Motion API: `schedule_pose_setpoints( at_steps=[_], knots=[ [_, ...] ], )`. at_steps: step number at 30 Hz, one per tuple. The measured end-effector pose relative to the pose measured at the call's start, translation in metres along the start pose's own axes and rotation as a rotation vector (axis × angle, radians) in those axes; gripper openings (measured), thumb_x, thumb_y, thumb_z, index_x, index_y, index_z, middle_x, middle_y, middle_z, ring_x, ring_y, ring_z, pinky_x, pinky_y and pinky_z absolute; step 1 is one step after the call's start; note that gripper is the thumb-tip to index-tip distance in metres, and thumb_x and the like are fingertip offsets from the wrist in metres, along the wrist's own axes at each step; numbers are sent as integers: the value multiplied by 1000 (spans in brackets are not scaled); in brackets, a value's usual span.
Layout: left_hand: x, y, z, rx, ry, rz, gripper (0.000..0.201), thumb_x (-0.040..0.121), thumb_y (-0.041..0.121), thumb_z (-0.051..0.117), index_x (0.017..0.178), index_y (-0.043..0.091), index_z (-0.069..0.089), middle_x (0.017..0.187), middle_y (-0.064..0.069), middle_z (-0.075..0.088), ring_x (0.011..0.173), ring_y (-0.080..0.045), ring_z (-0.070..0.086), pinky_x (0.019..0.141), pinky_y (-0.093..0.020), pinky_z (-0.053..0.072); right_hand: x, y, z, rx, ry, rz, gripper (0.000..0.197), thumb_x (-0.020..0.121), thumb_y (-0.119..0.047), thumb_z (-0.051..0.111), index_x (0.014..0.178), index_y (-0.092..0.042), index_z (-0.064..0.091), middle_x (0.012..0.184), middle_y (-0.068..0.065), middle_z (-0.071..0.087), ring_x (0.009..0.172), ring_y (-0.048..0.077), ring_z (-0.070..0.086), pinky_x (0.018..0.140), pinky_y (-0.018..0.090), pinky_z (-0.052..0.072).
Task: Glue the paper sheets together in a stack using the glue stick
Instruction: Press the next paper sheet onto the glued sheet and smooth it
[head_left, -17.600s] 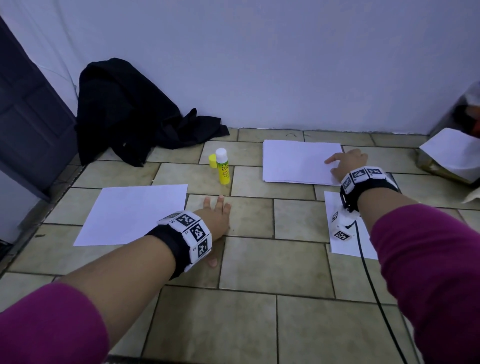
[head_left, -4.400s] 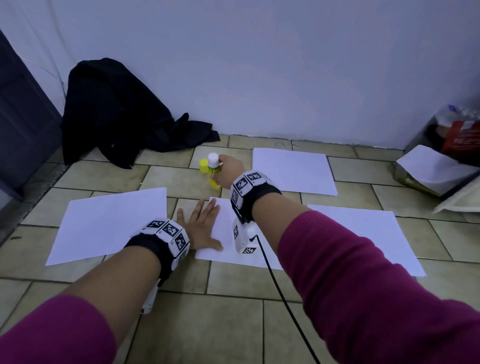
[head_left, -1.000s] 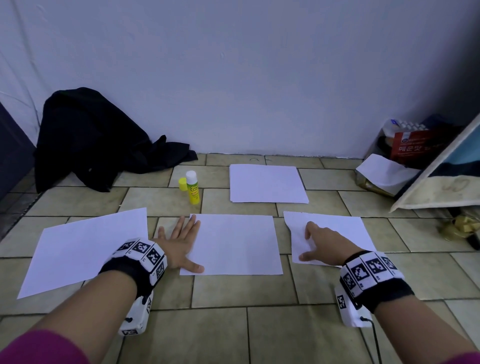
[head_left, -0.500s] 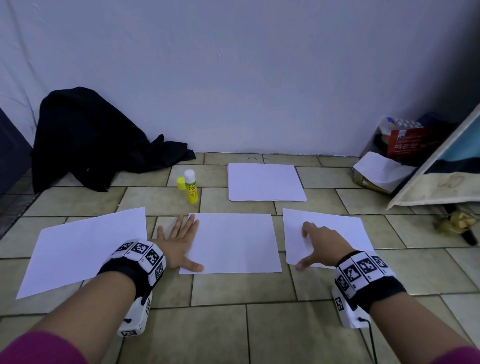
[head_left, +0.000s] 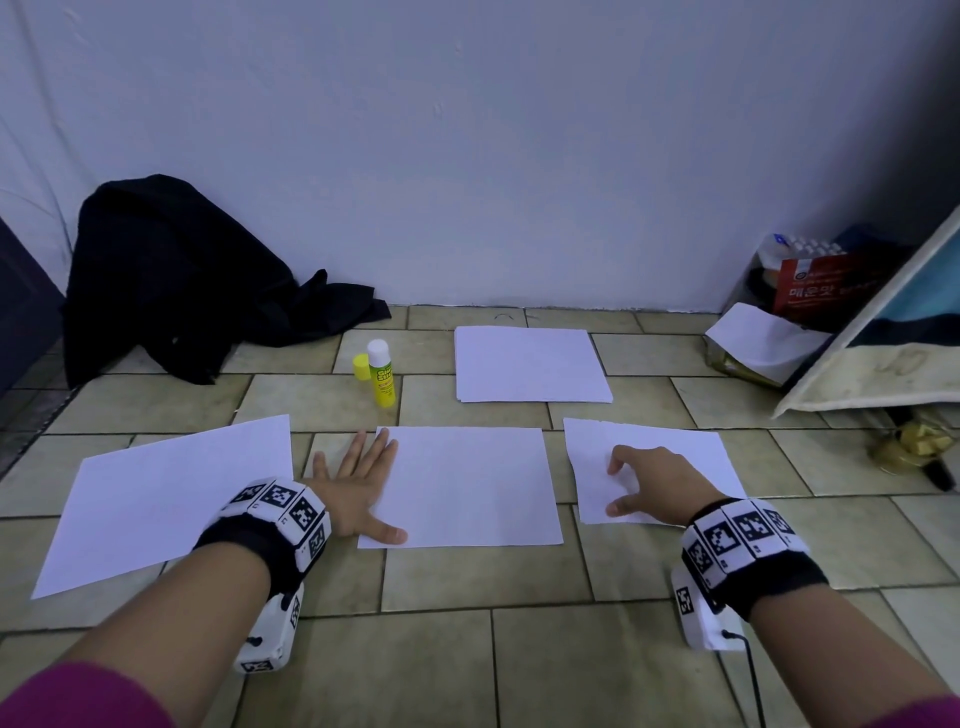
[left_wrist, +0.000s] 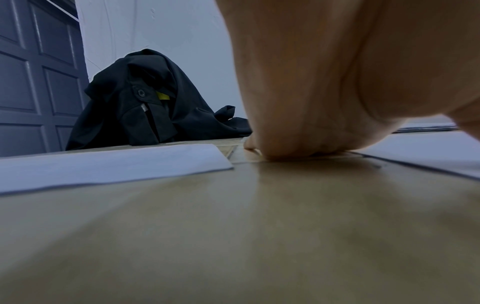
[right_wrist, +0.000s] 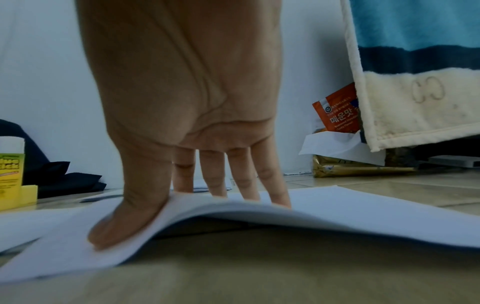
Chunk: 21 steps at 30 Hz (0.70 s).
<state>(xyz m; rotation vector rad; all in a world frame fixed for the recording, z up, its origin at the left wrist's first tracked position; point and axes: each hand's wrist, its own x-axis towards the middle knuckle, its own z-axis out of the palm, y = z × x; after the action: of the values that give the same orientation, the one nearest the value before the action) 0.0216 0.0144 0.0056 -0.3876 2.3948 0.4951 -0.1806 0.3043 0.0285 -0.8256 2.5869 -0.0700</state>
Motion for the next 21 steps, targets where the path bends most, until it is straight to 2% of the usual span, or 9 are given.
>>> schedule_pose_setpoints(
  at_steps=[2,6,11,14,16,17,18,20,21],
  knots=[
    [-1,1,-1,7,-4,-3,172,8,104,22,144,13,-32,137,9,-49,136,-19,-40,111,-63,-12,-1,4,-1,24,7,-12,45,77,-39,76,114,-24,56,117,-1,58,96,15,48,79,26,36],
    [-1,2,0,17,-2,-9,174,3,105,13,144,13,-32,139,9,-47,137,-19,-39,110,-61,-12,-1,10,-1,52,11,-27,43,76,-39,77,113,-26,61,123,-3,58,107,15,50,83,24,36],
    [0,1,0,24,-2,-16,172,8,104,23,143,13,-32,136,10,-49,137,-19,-39,111,-61,-12,0,12,-5,75,-24,-8,49,77,-39,76,123,-26,64,143,0,49,131,14,42,104,26,31],
    [0,2,0,30,-4,-28,162,21,97,31,144,13,-32,143,6,-47,137,-20,-39,112,-62,-11,-1,12,-6,51,-52,-29,43,83,-39,70,124,-25,64,147,2,43,132,14,42,104,24,31],
    [1,1,-1,34,-5,-29,168,16,103,28,144,13,-32,139,9,-48,137,-19,-38,111,-61,-11,-1,13,-6,76,-46,-43,36,87,-38,66,121,-25,66,147,3,45,129,13,45,100,22,32],
    [1,1,-1,38,-5,-39,165,21,106,28,144,13,-32,137,9,-48,137,-19,-38,111,-61,-11,-2,14,-6,80,-45,-44,34,89,-38,64,121,-25,66,147,3,45,128,13,46,99,22,33],
    [0,2,0,39,-3,-49,155,37,103,35,144,13,-32,139,8,-48,137,-20,-38,111,-62,-11,-2,14,-7,76,-42,-43,34,89,-37,63,121,-25,66,147,3,44,128,13,46,99,22,32],
    [0,3,2,16,12,-69,129,73,78,54,144,12,-32,145,3,-45,137,-20,-39,112,-61,-11,-4,13,-6,50,-29,-38,39,87,-40,65,124,-26,63,147,2,44,131,13,44,102,23,31],
    [0,4,3,4,17,-78,123,79,69,57,144,12,-32,147,2,-44,137,-20,-39,112,-61,-11,-6,10,-5,16,-16,-35,46,85,-44,66,127,-26,61,148,1,43,133,14,42,104,25,31]
  ],
)
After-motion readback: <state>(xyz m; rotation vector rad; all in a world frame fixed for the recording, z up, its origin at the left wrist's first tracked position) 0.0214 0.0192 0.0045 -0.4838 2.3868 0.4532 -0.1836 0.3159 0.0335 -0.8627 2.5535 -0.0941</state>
